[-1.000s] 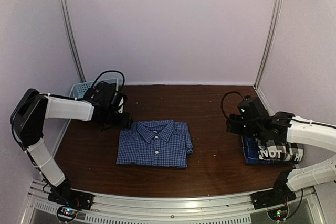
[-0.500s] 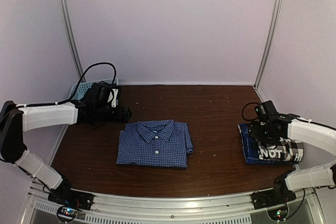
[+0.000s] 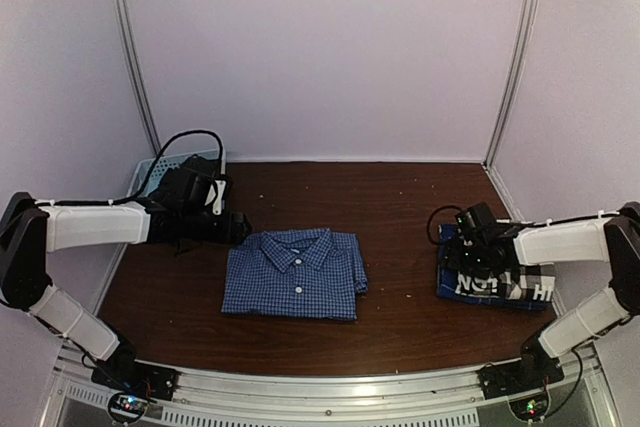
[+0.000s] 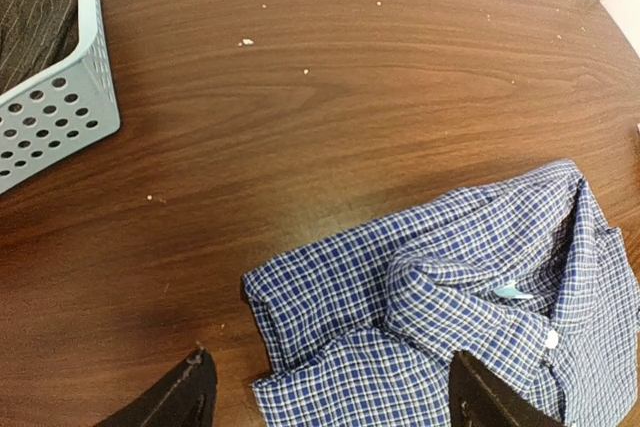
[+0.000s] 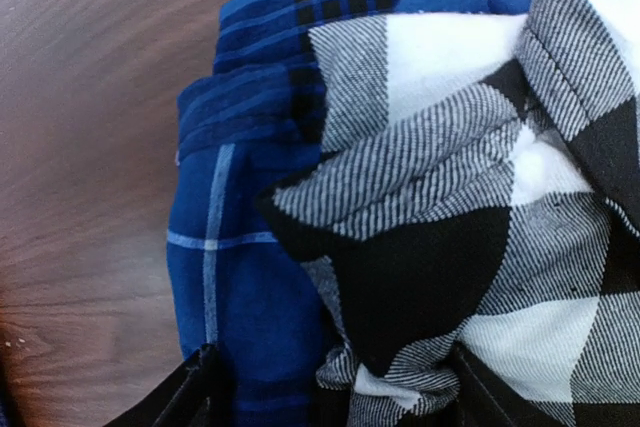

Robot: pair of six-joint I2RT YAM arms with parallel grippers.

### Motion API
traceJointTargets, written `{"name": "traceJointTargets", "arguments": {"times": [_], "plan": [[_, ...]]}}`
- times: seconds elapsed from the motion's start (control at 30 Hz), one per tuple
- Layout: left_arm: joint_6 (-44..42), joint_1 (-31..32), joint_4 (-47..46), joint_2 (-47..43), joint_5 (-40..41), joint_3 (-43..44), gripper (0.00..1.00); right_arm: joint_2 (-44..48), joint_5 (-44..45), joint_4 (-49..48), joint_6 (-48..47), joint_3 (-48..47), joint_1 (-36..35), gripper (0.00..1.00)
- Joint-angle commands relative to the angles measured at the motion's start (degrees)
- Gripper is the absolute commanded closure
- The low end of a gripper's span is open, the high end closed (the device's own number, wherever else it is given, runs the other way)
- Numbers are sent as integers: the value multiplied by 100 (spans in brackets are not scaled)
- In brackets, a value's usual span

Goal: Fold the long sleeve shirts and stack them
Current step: Move the square-folded shirt to the center of the board.

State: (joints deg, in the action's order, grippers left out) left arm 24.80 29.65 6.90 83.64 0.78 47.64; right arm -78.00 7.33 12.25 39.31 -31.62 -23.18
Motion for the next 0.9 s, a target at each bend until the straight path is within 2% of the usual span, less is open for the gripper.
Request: {"name": "traceJointTargets", "arguments": {"times": [0.0, 0.13, 0.27, 0.4, 0.57, 0.73, 0.87], "plan": [[107, -38, -176, -61, -1, -197, 19, -1048, -1017, -623, 314, -469, -721, 26], [158, -38, -142, -62, 57, -353, 19, -1984, -926, -534, 230, -1267, -1147, 26], [286, -38, -165, -90, -64, -567, 19, -2432, -806, -372, 119, -1754, -1349, 27], [412, -38, -292, -185, -292, -849, 18, -2224, -698, -416, 130, -1778, -1438, 25], [519, -38, -554, -445, -545, -1264, 17, -1490, -170, -320, -24, -1834, -1775, 20], [555, -38, -646, -646, -719, -1482, 9, -1029, 229, -242, -94, -1911, -2292, 16], [535, -46, -838, -656, -847, -1507, 4, -1200, 132, -408, -65, -1998, -2622, 15]]}}
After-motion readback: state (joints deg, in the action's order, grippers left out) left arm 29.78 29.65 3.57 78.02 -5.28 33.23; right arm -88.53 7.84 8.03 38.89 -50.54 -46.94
